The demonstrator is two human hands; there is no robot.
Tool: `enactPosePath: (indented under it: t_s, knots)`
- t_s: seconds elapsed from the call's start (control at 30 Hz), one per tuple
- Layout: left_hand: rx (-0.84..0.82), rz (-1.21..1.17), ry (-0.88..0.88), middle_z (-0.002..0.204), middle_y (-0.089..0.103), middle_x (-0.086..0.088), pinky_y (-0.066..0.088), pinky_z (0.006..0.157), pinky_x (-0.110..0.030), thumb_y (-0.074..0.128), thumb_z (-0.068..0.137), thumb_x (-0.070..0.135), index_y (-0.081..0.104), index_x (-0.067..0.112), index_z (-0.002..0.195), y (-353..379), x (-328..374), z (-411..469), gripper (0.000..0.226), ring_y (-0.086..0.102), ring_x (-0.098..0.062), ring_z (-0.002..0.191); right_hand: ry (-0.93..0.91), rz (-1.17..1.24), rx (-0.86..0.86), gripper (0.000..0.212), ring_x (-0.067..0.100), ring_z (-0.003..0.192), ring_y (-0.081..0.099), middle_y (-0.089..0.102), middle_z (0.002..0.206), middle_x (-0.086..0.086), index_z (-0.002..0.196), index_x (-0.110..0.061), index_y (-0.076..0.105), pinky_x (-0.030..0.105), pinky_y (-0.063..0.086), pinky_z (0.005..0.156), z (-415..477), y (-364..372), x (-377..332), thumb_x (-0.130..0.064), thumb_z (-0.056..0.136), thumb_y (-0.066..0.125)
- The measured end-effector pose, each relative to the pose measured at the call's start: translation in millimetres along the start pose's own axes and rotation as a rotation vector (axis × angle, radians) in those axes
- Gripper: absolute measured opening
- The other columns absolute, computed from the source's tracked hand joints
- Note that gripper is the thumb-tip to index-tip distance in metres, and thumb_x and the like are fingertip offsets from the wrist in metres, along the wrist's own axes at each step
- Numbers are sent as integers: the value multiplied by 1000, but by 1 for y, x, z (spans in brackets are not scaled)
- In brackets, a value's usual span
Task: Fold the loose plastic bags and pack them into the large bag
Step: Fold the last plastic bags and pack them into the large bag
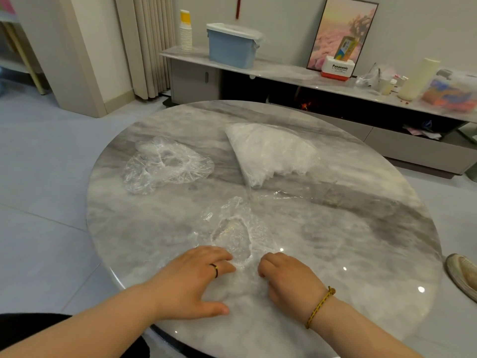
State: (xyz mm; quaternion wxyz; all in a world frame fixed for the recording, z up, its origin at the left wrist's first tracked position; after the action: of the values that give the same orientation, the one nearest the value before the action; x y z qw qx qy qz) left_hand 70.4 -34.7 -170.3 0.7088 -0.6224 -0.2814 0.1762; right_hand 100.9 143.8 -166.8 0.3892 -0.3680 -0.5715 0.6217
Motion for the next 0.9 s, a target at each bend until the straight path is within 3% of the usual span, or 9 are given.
enactPosePath:
  t_s: [0.1,0.17,0.23,0.33,0.47,0.53,0.67,0.8,0.9]
  knots:
    - [-70,-109,-119,144,15,21,12,104,-12,9,64,87,27,32,142,2,-6,3,97,22,7,130,42,7,13,22,5,36,32,41,43,-11,50,-24,51,11,9,37,1,-2,1,-19,56,30]
    - [-13,-141,-185,139,-4,25,2,104,-12,11,56,87,9,33,146,10,-15,3,105,7,6,133,87,76,68,16,6,40,19,24,44,-11,56,-21,49,14,-2,36,1,-7,6,-21,60,33]
    - [77,-93,-143,141,30,19,26,101,-11,17,64,67,47,29,133,10,-15,8,84,38,4,126,122,201,61,18,8,41,23,23,49,-13,71,-16,52,11,8,36,-3,-5,13,-23,66,36]
    - [203,-68,-155,82,68,23,45,61,-5,33,72,45,70,34,68,5,-22,11,39,66,5,73,157,462,51,43,7,59,46,42,61,-18,88,-16,53,11,34,57,-7,-5,17,-45,70,28]
    - [194,-274,-321,94,68,7,45,77,-20,29,82,49,68,16,92,3,-28,11,52,61,-9,90,29,544,39,61,-9,111,37,44,111,-24,115,-13,57,-1,20,99,-6,-15,10,-51,67,49]
    - [122,-408,-382,94,68,-1,42,78,-24,38,93,42,65,15,97,6,-34,10,39,60,-15,89,-54,374,-43,70,1,129,31,45,126,-16,127,-19,45,9,16,109,-7,-11,7,-53,66,52]
    - [54,-538,-412,85,69,5,45,78,-24,48,94,28,61,31,79,4,-34,6,20,62,-14,84,15,170,-14,41,12,90,68,69,93,-10,102,-22,56,16,51,75,-2,-4,9,-44,70,42]
    - [18,-470,-433,61,56,33,37,62,-12,49,94,30,44,43,65,-1,-32,4,31,54,3,66,193,358,-140,18,15,75,51,59,81,-4,84,-22,56,14,33,60,1,-11,15,-31,83,40]
    - [47,-402,-465,61,55,16,36,62,-13,47,94,32,40,40,65,-4,-28,5,31,51,-2,62,343,410,-108,32,12,53,34,40,56,-1,60,-20,33,19,27,49,2,-15,17,-30,89,40]
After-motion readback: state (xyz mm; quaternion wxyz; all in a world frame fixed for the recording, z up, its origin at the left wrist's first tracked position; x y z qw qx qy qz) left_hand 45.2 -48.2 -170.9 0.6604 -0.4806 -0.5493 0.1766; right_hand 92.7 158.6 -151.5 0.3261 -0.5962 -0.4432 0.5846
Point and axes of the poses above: each hand's wrist, its own z-axis towards the middle knuckle, its own y-axis out of the palm, x = y × z, the point moved 3 cm from there along z, towards the middle knuckle
